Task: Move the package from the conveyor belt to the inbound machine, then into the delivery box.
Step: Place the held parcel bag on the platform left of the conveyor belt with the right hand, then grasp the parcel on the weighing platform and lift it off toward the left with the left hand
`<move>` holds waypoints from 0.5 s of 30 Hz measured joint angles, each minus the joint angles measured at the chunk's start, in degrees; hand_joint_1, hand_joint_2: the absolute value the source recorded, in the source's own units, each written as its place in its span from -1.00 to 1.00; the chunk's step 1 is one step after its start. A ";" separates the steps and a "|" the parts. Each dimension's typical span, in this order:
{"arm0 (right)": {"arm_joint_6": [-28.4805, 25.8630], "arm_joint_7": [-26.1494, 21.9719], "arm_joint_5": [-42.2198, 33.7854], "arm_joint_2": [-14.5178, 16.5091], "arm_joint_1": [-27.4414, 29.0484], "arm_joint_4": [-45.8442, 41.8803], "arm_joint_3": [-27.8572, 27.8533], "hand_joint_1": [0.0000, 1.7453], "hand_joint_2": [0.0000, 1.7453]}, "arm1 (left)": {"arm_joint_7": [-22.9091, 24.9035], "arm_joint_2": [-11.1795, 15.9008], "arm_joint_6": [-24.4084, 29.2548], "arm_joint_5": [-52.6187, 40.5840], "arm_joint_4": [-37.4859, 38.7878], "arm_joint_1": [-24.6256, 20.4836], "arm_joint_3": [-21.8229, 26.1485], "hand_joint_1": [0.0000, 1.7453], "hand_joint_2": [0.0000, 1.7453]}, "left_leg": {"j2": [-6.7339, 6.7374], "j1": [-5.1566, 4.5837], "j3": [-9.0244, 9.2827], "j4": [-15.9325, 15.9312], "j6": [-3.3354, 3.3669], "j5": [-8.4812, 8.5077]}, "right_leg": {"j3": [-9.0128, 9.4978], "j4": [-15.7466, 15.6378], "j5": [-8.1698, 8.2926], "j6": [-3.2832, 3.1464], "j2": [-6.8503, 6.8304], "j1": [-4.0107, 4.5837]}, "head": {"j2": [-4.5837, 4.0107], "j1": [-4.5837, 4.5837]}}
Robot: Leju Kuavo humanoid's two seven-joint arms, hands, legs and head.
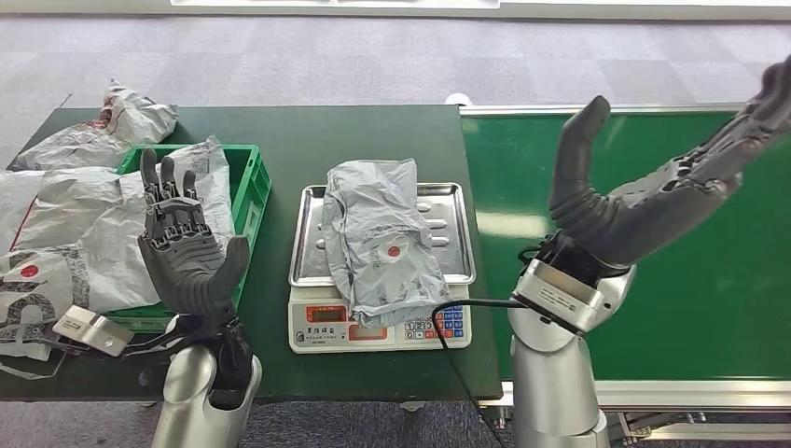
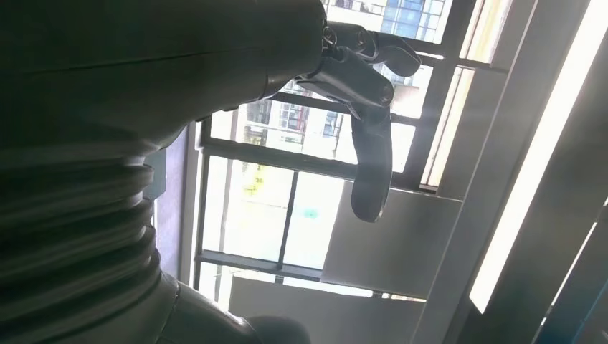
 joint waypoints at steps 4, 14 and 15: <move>0.02 -1.03 -1.34 0.00 1.36 -4.14 -0.92 -1.00 1.00 | 0.52 0.18 2.28 -2.50 1.47 -0.77 -0.08 -1.00 1.00 | 0.00 0.01 0.03 0.00 -0.01 0.02 | 0.01 0.01 0.01 -0.01 0.00 0.02 | 0.00 -0.01; 0.13 -0.65 -4.54 -0.02 5.84 -15.40 0.08 -1.00 1.00 | 18.93 2.29 24.43 -51.71 21.31 -11.04 -3.64 -1.00 1.00 | -0.04 0.00 0.04 0.00 -0.03 0.05 | 0.07 0.01 0.03 0.02 -0.02 -0.03 | 0.00 0.01; 0.16 -0.41 -4.77 -0.04 6.11 -16.07 0.74 -1.00 1.00 | 20.65 2.44 24.28 -54.54 24.14 -12.55 -4.31 -1.00 1.00 | -0.02 0.00 0.05 0.00 -0.03 0.05 | 0.07 0.01 0.03 0.03 -0.01 -0.03 | 0.00 0.01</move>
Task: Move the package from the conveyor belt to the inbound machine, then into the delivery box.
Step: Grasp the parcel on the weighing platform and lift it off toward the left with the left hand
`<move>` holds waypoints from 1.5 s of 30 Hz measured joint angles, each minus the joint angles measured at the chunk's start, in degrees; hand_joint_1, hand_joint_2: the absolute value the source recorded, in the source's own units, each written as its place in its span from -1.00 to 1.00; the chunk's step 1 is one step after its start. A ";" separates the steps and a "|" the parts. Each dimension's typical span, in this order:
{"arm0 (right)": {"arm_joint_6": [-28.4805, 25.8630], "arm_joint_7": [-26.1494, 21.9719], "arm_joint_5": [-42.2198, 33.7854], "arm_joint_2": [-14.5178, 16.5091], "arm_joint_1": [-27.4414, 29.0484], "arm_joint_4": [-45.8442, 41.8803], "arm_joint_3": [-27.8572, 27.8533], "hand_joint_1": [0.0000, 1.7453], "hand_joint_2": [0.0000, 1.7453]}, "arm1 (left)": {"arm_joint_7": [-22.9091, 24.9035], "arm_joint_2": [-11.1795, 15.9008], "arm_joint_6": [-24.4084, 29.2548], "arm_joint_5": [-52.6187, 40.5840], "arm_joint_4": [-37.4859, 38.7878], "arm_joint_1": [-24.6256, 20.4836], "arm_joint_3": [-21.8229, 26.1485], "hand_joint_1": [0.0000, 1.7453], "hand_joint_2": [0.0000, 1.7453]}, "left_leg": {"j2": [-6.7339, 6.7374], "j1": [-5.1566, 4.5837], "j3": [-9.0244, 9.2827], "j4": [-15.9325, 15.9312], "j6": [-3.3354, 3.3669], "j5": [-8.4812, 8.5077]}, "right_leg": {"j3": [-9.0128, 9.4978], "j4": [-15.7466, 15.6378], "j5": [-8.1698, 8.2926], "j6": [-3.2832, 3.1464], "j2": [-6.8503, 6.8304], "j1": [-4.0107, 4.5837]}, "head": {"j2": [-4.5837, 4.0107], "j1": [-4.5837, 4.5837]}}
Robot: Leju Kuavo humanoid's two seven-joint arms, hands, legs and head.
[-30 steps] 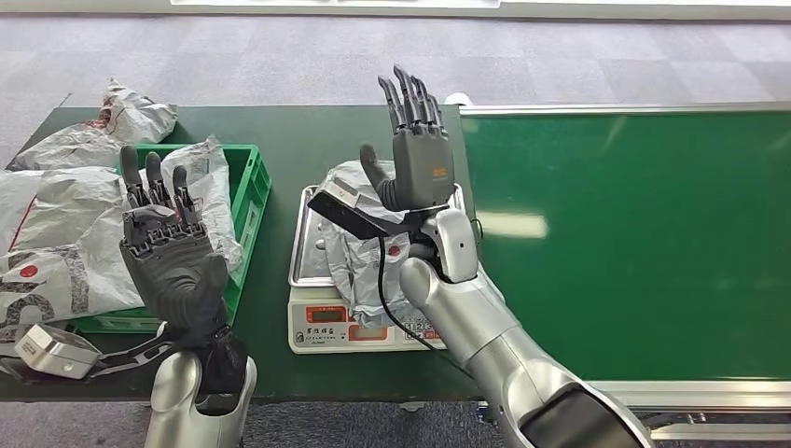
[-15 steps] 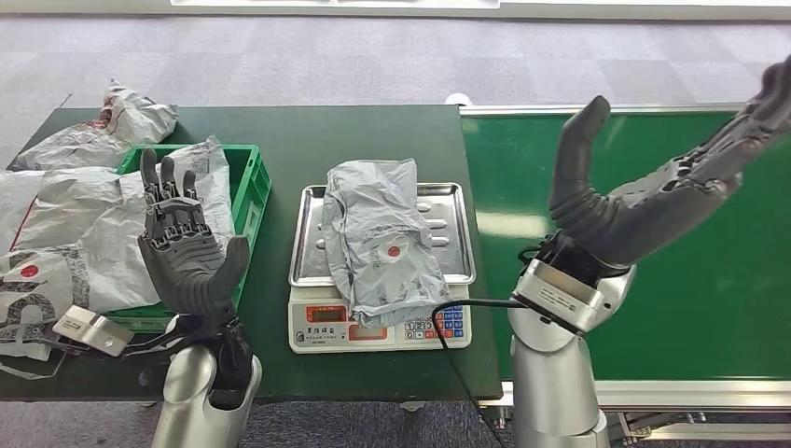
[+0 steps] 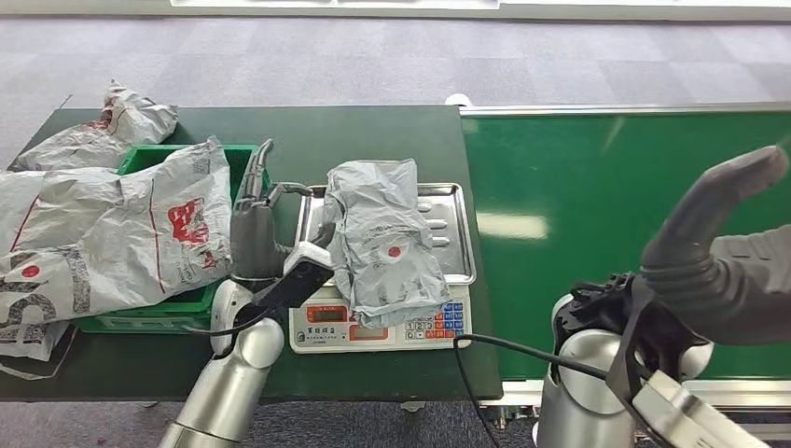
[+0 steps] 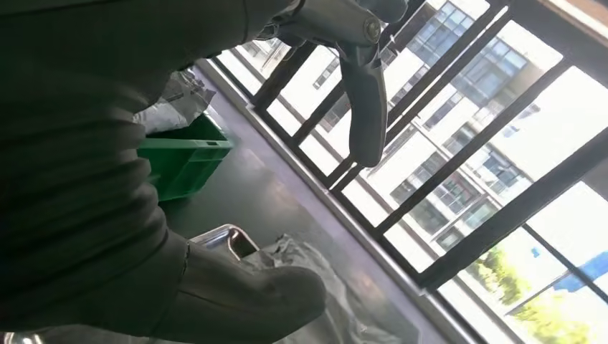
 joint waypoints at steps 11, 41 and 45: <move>0.11 -1.06 -6.46 -0.43 1.07 -0.86 9.93 -1.00 1.00 | 5.44 -1.47 -5.99 -15.27 24.77 -12.42 -6.85 -1.00 1.00 | 0.03 0.00 0.00 0.00 0.01 0.02 | -0.02 0.01 0.02 0.01 0.04 0.02 | 0.00 -0.01; 0.21 -1.00 -9.06 -0.46 0.05 2.94 14.29 -1.00 1.00 | 9.65 -4.29 -22.47 -24.42 41.39 -22.62 -15.44 0.49 1.00 | -0.09 0.00 0.41 -0.01 0.07 -0.02 | 0.53 0.00 -0.02 0.02 -0.06 0.02 | 0.00 -0.02; 0.21 -1.01 -8.98 -0.46 0.04 3.13 14.29 -1.00 1.00 | 8.81 -4.29 -22.46 -24.09 41.82 -22.59 -15.66 1.00 1.00 | -0.12 0.00 0.46 -0.01 0.11 0.02 | 0.61 0.00 -0.02 0.02 -0.14 0.03 | 0.00 -0.01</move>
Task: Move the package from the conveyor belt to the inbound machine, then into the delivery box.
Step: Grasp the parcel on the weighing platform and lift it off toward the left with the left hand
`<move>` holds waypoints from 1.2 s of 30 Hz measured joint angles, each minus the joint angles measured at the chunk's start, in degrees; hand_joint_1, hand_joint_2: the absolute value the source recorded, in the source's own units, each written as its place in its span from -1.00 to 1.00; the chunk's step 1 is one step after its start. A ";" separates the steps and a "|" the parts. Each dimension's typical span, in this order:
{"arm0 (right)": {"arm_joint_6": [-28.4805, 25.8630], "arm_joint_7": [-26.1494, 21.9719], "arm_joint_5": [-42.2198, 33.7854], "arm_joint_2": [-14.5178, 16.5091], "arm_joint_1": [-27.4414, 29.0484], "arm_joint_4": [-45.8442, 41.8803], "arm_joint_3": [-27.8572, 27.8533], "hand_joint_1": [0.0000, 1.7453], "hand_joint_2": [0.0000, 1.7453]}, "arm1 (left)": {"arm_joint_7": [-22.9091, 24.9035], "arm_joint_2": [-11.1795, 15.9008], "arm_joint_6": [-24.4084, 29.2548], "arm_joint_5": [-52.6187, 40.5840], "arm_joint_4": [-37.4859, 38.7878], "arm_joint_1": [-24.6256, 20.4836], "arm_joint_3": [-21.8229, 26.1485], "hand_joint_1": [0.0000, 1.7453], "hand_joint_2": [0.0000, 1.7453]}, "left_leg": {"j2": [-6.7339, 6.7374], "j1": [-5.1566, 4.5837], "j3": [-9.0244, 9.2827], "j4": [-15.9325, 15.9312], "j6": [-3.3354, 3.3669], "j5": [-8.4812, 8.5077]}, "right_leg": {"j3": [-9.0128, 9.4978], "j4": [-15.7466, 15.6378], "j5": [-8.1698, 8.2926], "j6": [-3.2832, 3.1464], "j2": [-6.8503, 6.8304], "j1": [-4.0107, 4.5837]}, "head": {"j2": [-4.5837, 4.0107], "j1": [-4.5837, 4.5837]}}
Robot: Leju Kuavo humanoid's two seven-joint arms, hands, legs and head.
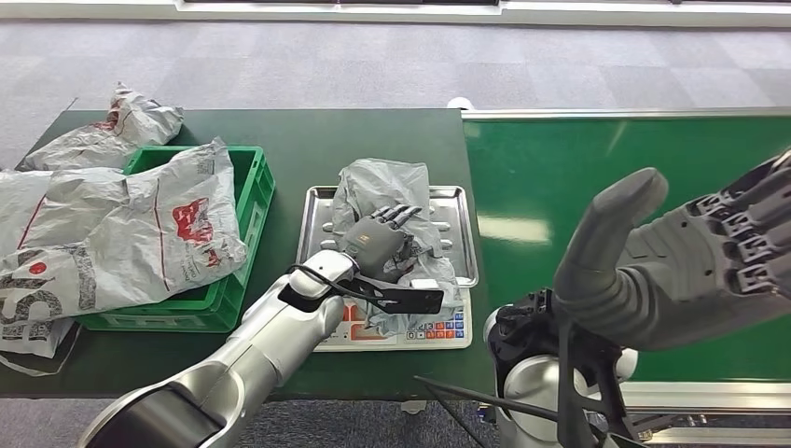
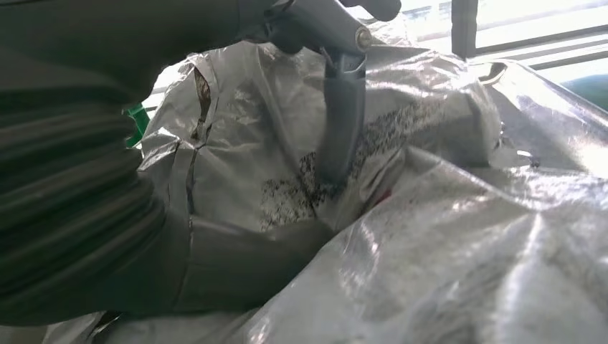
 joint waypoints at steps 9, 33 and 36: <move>0.00 0.01 0.30 0.00 0.00 0.09 -0.01 -1.00 1.00 | -0.58 0.05 0.30 0.38 0.89 0.39 -0.01 1.00 1.00 | 0.00 0.01 -0.03 0.00 0.02 0.01 | -0.03 0.00 0.01 0.01 -0.02 -0.03 | 0.00 0.01; 0.00 0.00 1.62 0.00 0.13 0.61 -0.27 -1.00 1.00 | 3.41 0.98 13.60 -0.32 -0.91 1.85 0.15 1.00 1.00 | 0.03 0.00 -0.15 -0.02 -0.01 0.00 | -0.21 0.01 -0.05 -0.06 0.00 0.01 | 0.00 0.01; 0.00 0.00 2.10 0.00 0.19 0.58 -0.38 -1.00 1.00 | 8.50 1.84 26.82 -1.97 -3.42 2.06 0.85 0.98 1.00 | 0.04 0.01 -0.19 -0.01 -0.01 0.01 | -0.26 0.01 -0.04 -0.07 0.01 0.02 | 0.00 0.01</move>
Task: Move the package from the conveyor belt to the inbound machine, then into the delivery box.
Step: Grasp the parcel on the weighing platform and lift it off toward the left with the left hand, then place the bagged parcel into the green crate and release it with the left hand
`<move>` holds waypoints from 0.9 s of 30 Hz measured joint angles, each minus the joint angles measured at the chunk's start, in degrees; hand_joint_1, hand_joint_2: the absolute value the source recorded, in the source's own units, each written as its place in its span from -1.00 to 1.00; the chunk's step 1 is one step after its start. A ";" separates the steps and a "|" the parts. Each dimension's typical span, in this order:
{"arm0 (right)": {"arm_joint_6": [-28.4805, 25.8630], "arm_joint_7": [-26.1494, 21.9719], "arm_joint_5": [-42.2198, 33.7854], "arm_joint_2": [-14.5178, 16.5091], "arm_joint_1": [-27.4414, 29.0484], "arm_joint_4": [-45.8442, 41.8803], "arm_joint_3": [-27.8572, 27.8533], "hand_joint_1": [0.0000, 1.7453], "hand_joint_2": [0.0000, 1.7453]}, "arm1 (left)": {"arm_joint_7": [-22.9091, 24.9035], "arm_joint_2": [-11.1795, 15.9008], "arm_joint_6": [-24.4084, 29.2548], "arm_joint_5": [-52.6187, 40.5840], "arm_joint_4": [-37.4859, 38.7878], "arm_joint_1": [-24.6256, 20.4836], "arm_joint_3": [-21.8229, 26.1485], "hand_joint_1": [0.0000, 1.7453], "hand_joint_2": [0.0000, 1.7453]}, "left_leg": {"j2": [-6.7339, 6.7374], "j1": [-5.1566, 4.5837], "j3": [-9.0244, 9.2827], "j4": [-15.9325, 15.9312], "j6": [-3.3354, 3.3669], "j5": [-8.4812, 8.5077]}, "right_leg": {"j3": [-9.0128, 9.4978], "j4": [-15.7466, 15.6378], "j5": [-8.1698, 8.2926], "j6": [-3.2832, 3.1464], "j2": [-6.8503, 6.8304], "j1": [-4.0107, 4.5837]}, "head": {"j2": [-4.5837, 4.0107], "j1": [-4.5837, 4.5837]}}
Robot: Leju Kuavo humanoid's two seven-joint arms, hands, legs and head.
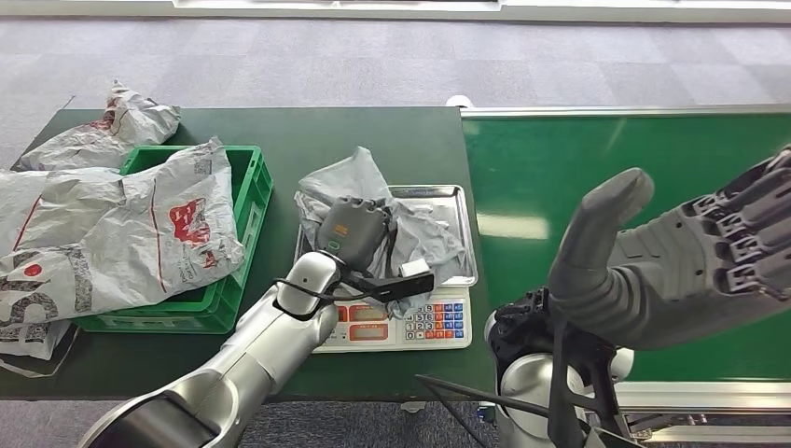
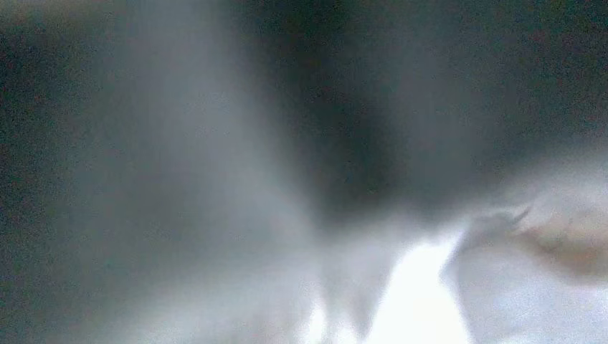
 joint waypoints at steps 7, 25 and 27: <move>0.00 0.00 0.35 -0.01 0.15 -0.03 -0.09 -1.00 1.00 | 4.15 3.23 5.97 -3.80 -9.67 0.58 4.77 0.96 1.00 | 0.01 0.02 -0.03 0.00 -0.04 0.02 | -0.04 0.01 0.00 -0.01 0.06 0.03 | 0.00 0.00; 0.00 0.00 0.22 -0.02 0.31 -0.03 -0.10 -1.00 1.00 | 34.64 17.10 0.36 -12.41 -9.96 -1.87 -1.09 1.00 1.00 | 0.23 0.10 -0.07 -0.02 -0.16 0.11 | -0.18 0.08 0.11 -0.16 0.27 0.12 | 0.00 0.00; 0.00 0.00 0.30 -0.02 0.39 -0.03 -0.10 -1.00 1.00 | 34.71 18.41 -0.19 -12.00 -6.49 -2.96 -0.57 1.00 1.00 | 0.42 0.10 -0.06 -0.02 -0.18 0.11 | -0.26 0.10 0.16 -0.21 0.45 0.11 | 0.00 -0.01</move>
